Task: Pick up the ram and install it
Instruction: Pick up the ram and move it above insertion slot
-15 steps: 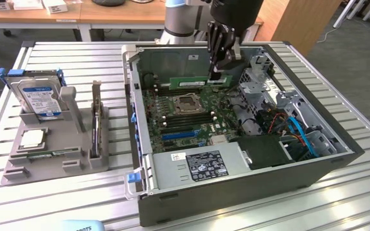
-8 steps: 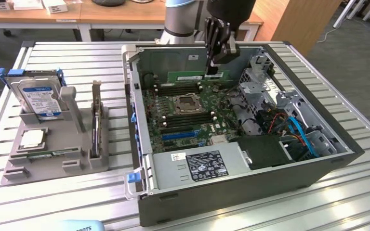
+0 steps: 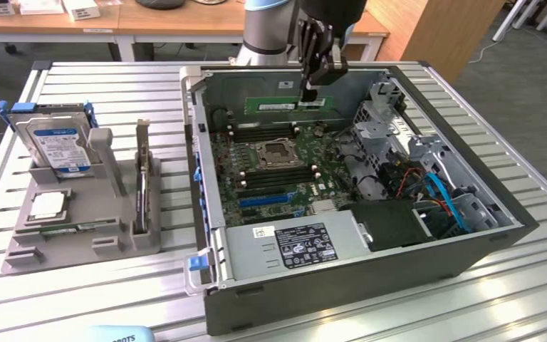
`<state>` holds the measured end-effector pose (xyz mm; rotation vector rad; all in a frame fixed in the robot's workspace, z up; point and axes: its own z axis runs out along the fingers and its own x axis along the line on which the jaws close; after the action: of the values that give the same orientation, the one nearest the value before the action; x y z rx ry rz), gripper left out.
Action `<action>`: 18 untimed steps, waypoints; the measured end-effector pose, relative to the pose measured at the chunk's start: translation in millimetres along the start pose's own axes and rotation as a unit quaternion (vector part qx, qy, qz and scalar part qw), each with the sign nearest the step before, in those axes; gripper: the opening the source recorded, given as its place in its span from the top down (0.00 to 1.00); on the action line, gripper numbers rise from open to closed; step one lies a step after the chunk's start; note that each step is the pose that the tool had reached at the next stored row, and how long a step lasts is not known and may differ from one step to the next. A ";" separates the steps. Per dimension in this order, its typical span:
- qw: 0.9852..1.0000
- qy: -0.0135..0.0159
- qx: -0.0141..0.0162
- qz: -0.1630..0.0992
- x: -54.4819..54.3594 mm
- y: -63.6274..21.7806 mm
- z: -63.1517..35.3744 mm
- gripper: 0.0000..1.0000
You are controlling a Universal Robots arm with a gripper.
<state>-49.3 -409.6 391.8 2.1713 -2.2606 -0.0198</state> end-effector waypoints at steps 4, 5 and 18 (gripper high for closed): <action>1.000 0.000 0.000 0.000 -2.7 0.1 0.0 0.88; 1.000 0.000 0.000 0.000 -2.7 0.1 0.0 0.88; 1.000 0.000 0.000 -0.024 -2.8 0.1 1.5 0.88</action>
<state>-49.3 -406.8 390.3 2.2258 -2.2065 -0.0196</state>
